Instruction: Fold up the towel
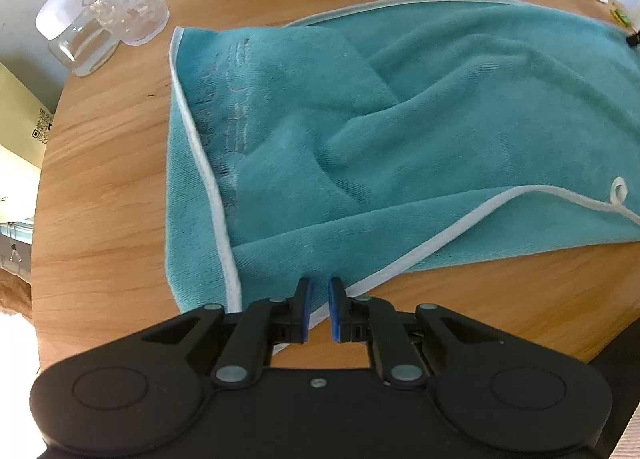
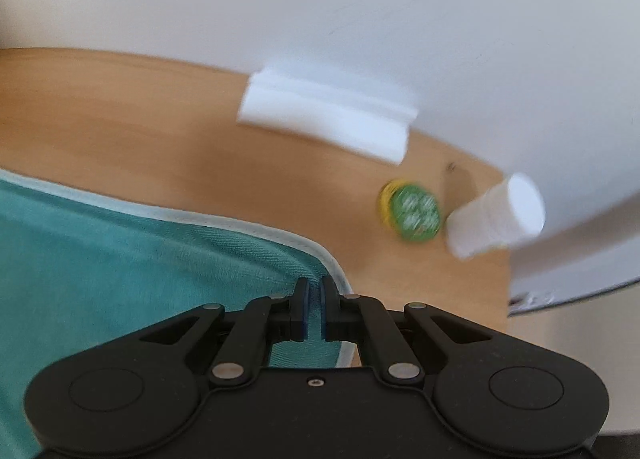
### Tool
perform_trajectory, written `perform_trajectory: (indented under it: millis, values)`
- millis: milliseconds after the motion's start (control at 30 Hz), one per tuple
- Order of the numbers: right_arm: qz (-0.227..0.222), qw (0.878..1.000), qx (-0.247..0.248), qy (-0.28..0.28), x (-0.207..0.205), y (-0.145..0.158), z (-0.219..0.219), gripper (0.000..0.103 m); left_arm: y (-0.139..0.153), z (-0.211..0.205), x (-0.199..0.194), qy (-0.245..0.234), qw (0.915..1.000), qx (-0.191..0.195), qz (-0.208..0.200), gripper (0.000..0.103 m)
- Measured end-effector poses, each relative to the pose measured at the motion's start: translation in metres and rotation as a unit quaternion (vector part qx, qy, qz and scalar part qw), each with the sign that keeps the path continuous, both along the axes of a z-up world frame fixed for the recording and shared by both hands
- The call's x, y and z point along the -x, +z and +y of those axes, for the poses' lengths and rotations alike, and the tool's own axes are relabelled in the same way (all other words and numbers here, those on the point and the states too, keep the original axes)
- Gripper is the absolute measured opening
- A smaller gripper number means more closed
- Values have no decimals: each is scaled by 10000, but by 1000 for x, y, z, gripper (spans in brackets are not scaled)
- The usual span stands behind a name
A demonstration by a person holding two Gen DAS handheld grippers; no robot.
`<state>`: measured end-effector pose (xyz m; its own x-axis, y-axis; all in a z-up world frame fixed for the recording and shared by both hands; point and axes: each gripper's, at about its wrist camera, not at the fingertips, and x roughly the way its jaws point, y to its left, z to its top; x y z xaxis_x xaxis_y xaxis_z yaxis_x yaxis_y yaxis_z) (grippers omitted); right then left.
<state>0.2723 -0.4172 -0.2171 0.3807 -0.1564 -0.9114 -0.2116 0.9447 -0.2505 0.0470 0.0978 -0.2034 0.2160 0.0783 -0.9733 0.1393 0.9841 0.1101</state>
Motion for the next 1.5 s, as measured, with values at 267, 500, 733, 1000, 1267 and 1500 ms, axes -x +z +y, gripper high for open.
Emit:
perform_trajectory:
  millis: [267, 500, 733, 1000, 1267, 1500]
  values:
    - [-243, 9993, 53, 279, -5, 22, -5, 12, 9, 2, -6, 78, 10000, 55, 19, 10]
    - [217, 9970, -654, 362, 102, 58, -25, 45, 57, 1, -24, -34, 9959, 597, -681, 11]
    - [409, 9918, -1118, -457, 192, 33, -62, 45, 55, -46, -47, -739, 9901, 1012, -638, 11]
    - [179, 9803, -1906, -484, 182, 9, -86, 46, 35, -178, -58, -2413, 9575, 1554, -292, 12]
    - [992, 9645, -2447, -108, 170, 14, -78, 6, 16, -281, -71, -3040, 9378, 1659, -229, 12]
    - [981, 9283, -3584, 129, 130, 50, -55, 6, -2, -299, -84, -2790, 9485, 1501, -60, 12]
